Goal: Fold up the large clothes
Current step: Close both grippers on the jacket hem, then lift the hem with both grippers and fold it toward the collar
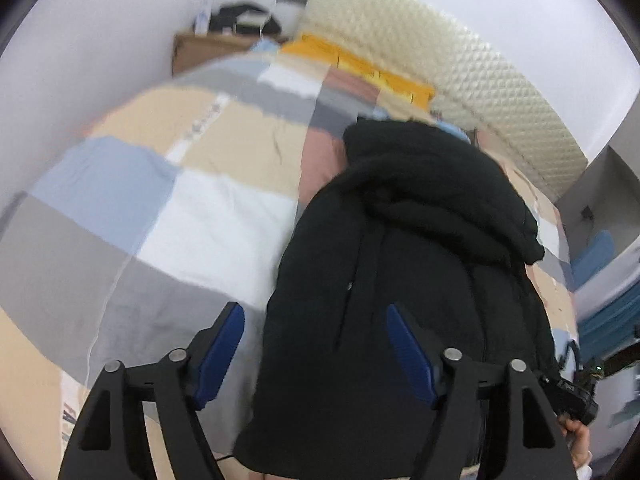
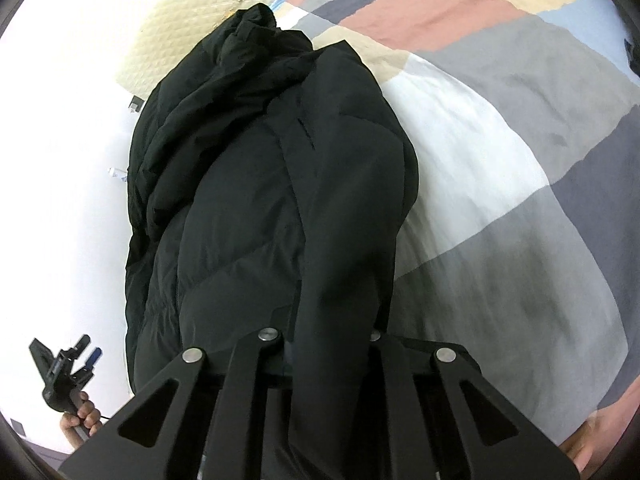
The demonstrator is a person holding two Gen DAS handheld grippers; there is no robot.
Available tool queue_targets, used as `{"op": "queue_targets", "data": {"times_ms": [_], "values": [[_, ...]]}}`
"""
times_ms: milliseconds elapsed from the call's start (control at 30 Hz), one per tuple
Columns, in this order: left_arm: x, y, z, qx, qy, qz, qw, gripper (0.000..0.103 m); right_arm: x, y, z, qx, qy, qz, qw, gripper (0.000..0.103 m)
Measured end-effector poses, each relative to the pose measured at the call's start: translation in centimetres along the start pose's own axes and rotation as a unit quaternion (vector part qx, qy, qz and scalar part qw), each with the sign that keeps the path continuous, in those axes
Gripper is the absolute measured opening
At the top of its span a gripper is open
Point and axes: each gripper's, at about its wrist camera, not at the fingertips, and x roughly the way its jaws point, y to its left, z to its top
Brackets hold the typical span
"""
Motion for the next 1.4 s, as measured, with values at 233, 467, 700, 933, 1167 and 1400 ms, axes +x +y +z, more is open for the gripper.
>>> {"op": "queue_targets", "data": {"times_ms": [233, 467, 700, 933, 1167, 1400], "values": [[4.8, 5.3, -0.3, -0.071, 0.076, -0.065, 0.9924, 0.074, 0.3, -1.2, -0.1, 0.03, 0.017, -0.017, 0.999, 0.025], [8.3, 6.3, -2.1, -0.113, 0.145, -0.208, 0.9606, 0.075, 0.1, -2.2, -0.2, 0.071, 0.015, -0.006, 0.997, 0.034], [10.4, 4.3, -3.8, -0.107, 0.198, -0.246, 0.9428, 0.089, 0.1, -1.8, -0.3, 0.061, 0.002, -0.03, 0.998, 0.036], [11.3, 3.9, -3.8, -0.144, 0.206, -0.231, 0.9399, 0.089, 0.0, -2.3, -0.4, 0.079, -0.001, -0.032, 0.996, 0.04], [12.6, 4.3, -3.7, -0.155, 0.22, -0.182, 0.9458, 0.088, -0.1, -3.3, -0.4, 0.097, 0.006, -0.031, 0.995, 0.055], [12.6, 3.4, -3.9, -0.152, 0.217, -0.155, 0.9517, 0.086, -0.8, -5.6, -0.6, 0.137, 0.006, -0.025, 0.99, 0.077]]}}
